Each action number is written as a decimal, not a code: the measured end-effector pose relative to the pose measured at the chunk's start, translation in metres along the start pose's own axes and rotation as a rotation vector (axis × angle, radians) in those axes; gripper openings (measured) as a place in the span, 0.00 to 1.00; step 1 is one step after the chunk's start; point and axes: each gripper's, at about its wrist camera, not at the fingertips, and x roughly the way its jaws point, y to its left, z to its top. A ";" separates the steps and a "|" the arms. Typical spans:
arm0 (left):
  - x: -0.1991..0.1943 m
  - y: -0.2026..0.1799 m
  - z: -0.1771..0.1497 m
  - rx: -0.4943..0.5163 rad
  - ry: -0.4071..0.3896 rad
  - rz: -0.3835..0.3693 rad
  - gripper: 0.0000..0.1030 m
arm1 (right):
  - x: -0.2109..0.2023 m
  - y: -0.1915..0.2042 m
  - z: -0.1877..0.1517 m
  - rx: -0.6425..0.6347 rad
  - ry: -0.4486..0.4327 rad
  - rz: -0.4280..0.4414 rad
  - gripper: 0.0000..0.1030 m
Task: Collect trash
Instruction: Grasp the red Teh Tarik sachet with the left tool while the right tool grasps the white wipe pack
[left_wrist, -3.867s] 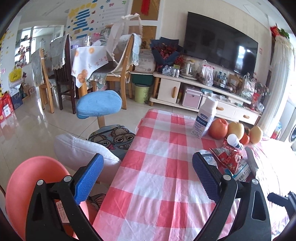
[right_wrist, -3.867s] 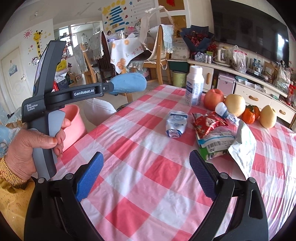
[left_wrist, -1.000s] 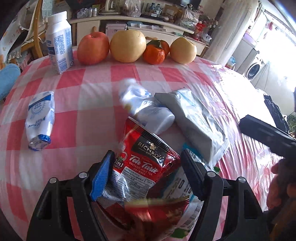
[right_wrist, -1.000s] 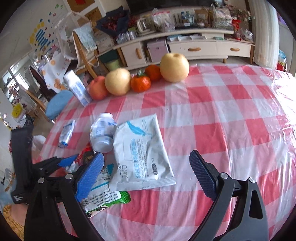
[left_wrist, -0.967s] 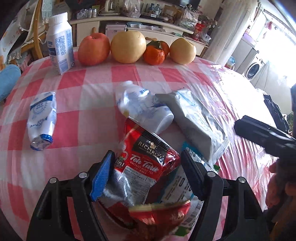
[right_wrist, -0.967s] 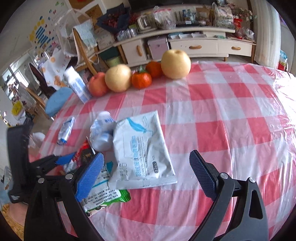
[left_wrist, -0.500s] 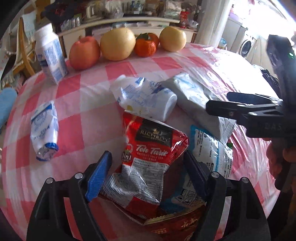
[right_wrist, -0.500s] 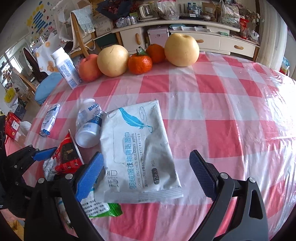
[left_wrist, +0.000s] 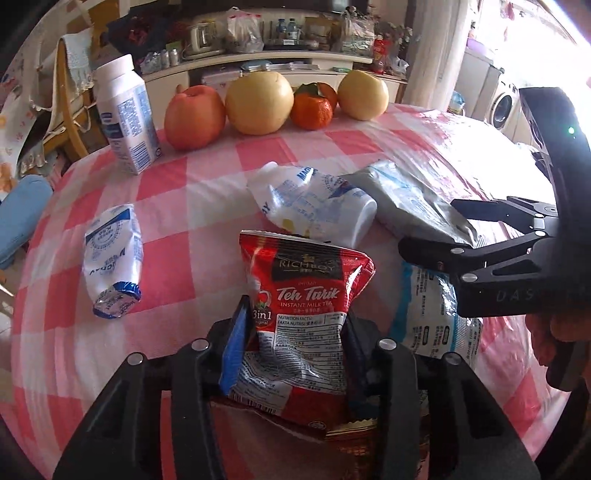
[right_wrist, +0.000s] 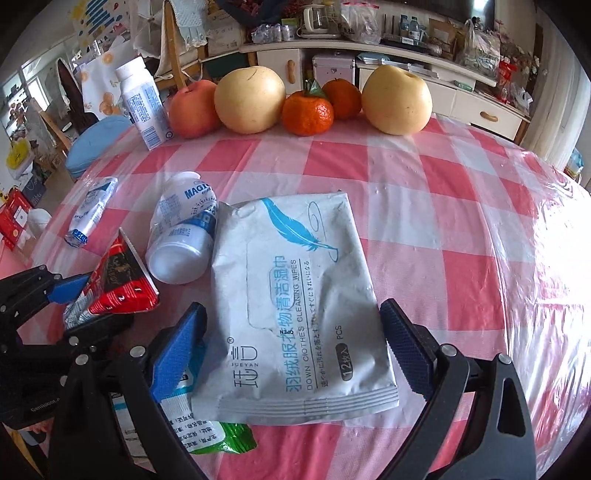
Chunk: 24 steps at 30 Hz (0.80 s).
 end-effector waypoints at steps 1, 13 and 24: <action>-0.001 0.001 -0.001 -0.011 -0.004 0.003 0.44 | 0.001 0.000 0.000 -0.003 -0.004 -0.008 0.86; -0.047 0.020 -0.017 -0.163 -0.105 -0.023 0.41 | -0.006 -0.002 -0.006 0.002 -0.065 0.019 0.72; -0.078 0.042 -0.047 -0.253 -0.182 -0.067 0.41 | -0.017 0.004 -0.016 -0.016 -0.114 -0.006 0.60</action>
